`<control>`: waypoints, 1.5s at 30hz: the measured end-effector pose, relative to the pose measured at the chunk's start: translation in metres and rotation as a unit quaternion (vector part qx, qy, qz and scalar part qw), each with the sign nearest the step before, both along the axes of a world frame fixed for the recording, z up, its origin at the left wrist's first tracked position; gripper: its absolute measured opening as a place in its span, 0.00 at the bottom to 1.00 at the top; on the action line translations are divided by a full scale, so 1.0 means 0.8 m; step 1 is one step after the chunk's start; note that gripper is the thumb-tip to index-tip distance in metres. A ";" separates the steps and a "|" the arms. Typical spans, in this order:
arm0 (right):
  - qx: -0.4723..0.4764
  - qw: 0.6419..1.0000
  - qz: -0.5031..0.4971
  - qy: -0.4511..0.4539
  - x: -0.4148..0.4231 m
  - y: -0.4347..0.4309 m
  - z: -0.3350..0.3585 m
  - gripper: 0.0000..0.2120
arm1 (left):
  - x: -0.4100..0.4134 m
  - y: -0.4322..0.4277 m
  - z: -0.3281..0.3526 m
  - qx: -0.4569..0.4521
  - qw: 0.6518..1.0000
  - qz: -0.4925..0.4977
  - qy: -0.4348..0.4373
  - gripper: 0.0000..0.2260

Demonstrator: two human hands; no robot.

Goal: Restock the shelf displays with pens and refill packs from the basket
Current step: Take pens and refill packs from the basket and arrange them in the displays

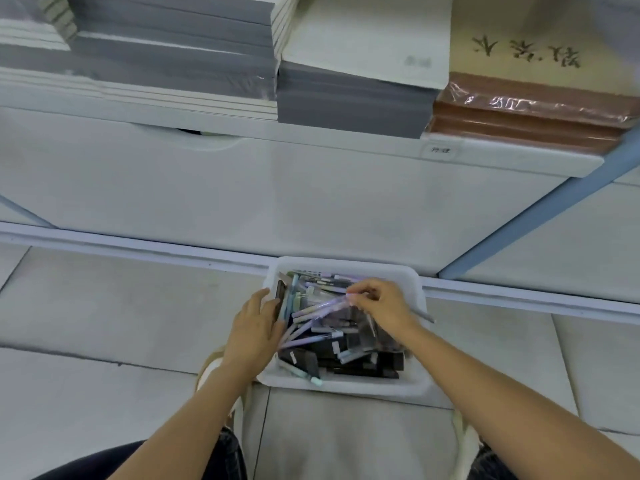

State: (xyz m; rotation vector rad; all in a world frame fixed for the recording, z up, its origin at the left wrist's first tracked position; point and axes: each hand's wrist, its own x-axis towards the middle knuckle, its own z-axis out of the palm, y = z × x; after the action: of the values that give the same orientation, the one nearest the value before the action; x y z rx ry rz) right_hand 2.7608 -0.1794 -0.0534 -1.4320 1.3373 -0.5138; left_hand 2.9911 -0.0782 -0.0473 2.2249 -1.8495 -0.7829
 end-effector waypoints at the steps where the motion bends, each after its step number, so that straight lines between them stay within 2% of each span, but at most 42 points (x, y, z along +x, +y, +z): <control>1: 0.005 1.000 0.008 -0.001 -0.007 -0.012 0.010 0.05 | -0.003 -0.005 0.006 -0.022 1.000 0.003 0.001 0.18; 3: 0.006 0.999 0.045 0.015 -0.021 -0.037 0.033 0.07 | -0.011 -0.019 0.017 -0.087 0.996 -0.007 0.023 0.15; 5: 0.020 0.995 0.100 0.014 -0.032 -0.057 0.058 0.06 | -0.026 -0.035 0.032 -0.125 0.986 -0.022 0.108 0.14; 6: 0.026 0.991 0.131 0.006 -0.032 -0.063 0.071 0.05 | -0.036 -0.043 0.040 -0.102 0.979 -0.027 0.175 0.15; 8: 0.037 0.981 0.189 -0.012 -0.027 -0.068 0.091 0.05 | -0.062 -0.056 0.054 0.015 0.950 -0.035 0.310 0.18; 10: 0.049 0.972 0.229 -0.029 -0.019 -0.065 0.103 0.04 | -0.084 -0.061 0.061 0.102 0.906 -0.024 0.410 0.14; 11: 0.050 0.970 0.236 -0.037 -0.017 -0.060 0.105 0.04 | -0.092 -0.060 0.060 0.113 0.896 -0.019 0.429 0.08; 12: 0.051 0.970 0.233 -0.047 -0.016 -0.055 0.104 0.04 | -0.097 -0.059 0.059 0.103 0.899 -0.022 0.425 0.06; 15: 0.045 0.980 0.168 -0.100 -0.022 -0.039 0.094 0.10 | -0.099 -0.058 0.054 0.057 0.928 -0.019 0.368 0.10; 17: 0.042 0.987 0.108 -0.114 -0.034 -0.028 0.080 0.16 | -0.097 -0.059 0.052 0.051 0.913 0.042 0.402 0.11; 18: 0.031 0.991 0.098 -0.082 -0.041 -0.022 0.071 0.16 | -0.096 -0.060 0.050 0.050 0.897 0.081 0.432 0.11; 20: 0.002 0.988 0.144 0.062 -0.057 -0.007 0.047 0.18 | -0.094 -0.064 0.052 0.037 0.868 0.135 0.476 0.12; 22: -0.023 0.942 0.244 0.229 -0.070 0.010 0.018 0.28 | -0.094 -0.067 0.053 0.022 0.859 0.156 0.487 0.12; 24: -0.085 0.877 0.331 0.337 -0.073 0.025 -0.005 0.38 | -0.094 -0.069 0.053 0.019 0.860 0.159 0.485 0.13; 26: -0.176 0.839 0.356 0.372 -0.073 0.031 -0.018 0.37 | -0.093 -0.067 0.050 0.039 0.857 0.160 0.487 0.13; 30: -0.255 0.809 0.392 0.355 -0.076 0.027 -0.016 0.26 | -0.092 -0.059 0.048 0.075 0.863 0.152 0.477 0.13; 34: -0.294 0.827 0.390 0.280 -0.079 0.014 0.000 0.18 | -0.090 -0.062 0.052 0.080 0.856 0.178 0.478 0.12; 39: -0.227 0.896 0.318 0.213 -0.081 -0.004 0.016 0.17 | -0.090 -0.059 0.053 0.109 0.869 0.179 0.448 0.09; 43: -0.186 0.879 0.373 0.231 -0.070 0.008 0.008 0.15 | -0.088 -0.052 0.043 0.131 0.890 0.159 0.406 0.07; 45: -0.181 0.909 0.315 0.203 -0.065 0.009 0.013 0.12 | -0.085 -0.051 0.039 0.120 0.899 0.163 0.389 0.09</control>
State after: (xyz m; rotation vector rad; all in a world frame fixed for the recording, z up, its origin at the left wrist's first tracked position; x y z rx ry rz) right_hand 2.7087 -0.1721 -0.0428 -2.2558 1.0179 -0.0218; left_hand 2.9232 -0.1188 -0.0163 1.8260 -1.0120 -1.5833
